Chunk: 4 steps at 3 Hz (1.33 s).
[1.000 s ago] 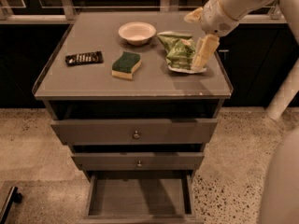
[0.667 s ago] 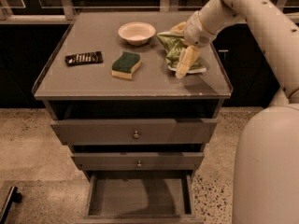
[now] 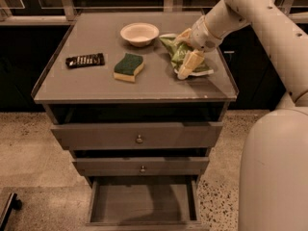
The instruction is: Place green jalapeno chip bag into bottom drawer
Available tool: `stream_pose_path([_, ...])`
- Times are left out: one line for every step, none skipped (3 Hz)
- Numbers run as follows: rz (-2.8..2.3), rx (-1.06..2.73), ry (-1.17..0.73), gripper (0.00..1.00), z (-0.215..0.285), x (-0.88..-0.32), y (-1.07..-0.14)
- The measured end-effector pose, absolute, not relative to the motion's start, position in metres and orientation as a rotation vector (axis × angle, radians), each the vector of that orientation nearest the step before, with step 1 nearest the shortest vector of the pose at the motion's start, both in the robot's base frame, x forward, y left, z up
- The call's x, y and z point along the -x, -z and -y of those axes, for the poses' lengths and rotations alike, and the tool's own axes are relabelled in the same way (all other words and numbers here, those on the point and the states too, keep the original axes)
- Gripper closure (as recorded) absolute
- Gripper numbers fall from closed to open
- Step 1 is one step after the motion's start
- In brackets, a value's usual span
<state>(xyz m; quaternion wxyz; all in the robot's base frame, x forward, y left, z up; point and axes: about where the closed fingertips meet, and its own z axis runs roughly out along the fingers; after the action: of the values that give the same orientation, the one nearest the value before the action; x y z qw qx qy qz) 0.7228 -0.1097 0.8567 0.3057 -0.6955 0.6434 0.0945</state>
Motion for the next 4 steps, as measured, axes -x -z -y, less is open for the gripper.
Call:
stream_pose_path([-1.703,1.841,-0.25,0.46,0.11,-0.723,-0.857])
stream_pose_path([-1.703,1.841,-0.25,0.69,0.11,-0.723,-0.857])
stream_pose_path([-1.703,1.841,-0.25,0.92,0.11,-0.723,-0.857])
stream_pose_path([-1.656,1.894,-0.322,1.0,0.096,-0.7,-0.865])
